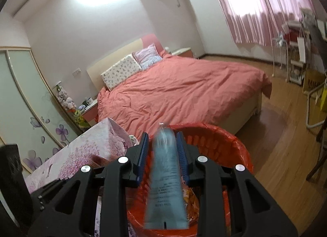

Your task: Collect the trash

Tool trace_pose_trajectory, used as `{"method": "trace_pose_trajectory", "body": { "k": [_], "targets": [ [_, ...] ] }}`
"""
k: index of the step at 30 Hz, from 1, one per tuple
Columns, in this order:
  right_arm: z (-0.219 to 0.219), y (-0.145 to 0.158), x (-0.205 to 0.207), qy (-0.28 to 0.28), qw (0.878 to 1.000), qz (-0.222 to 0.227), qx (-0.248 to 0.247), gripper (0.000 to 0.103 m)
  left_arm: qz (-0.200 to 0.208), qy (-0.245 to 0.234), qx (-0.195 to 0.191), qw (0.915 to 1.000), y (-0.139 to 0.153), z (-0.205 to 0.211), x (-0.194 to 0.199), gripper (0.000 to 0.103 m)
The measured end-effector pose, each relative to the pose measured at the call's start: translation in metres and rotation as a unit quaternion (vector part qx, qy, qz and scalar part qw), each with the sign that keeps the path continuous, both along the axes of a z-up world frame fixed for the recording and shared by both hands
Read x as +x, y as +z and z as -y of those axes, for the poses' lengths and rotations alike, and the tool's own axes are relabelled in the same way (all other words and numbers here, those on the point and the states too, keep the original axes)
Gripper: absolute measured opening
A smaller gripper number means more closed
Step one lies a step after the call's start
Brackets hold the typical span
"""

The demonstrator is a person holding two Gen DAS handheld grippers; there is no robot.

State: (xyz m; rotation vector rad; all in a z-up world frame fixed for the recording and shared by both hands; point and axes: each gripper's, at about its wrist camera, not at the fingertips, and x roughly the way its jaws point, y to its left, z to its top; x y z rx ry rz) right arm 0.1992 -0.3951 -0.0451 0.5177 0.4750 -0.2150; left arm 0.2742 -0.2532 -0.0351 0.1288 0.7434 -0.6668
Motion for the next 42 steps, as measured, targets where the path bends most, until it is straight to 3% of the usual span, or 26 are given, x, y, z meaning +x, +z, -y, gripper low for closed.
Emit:
{"method": "trace_pose_trajectory", "body": {
  "k": [6,10,15,22,28,42],
  "targets": [
    [-0.013,0.004,-0.028,-0.018,1.0,0.0,-0.025,0.065,0.01,0.023,0.012,0.9996,-0.001,-0.024,-0.005,0.051],
    [-0.026,0.013,-0.05,-0.03,0.998,0.008,-0.058,0.086,0.038,0.046,0.007,0.9982,0.012,-0.061,-0.029,0.066],
    [-0.067,0.028,-0.086,-0.038,0.991,0.016,-0.128,0.101,0.064,0.084,-0.002,0.9943,0.024,-0.113,-0.065,0.084],
    [-0.112,0.031,-0.13,-0.08,0.98,0.007,-0.182,0.101,0.104,0.173,0.005,0.9794,0.031,-0.187,-0.129,0.098],
    [-0.142,0.028,-0.158,-0.081,0.976,0.01,-0.202,0.101,0.114,0.223,0.013,0.9679,0.03,-0.226,-0.172,0.099],
    [-0.178,0.026,-0.176,-0.071,0.969,-0.009,-0.236,0.101,0.131,0.264,-0.005,0.9556,0.029,-0.257,-0.229,0.099]
  ]
}}
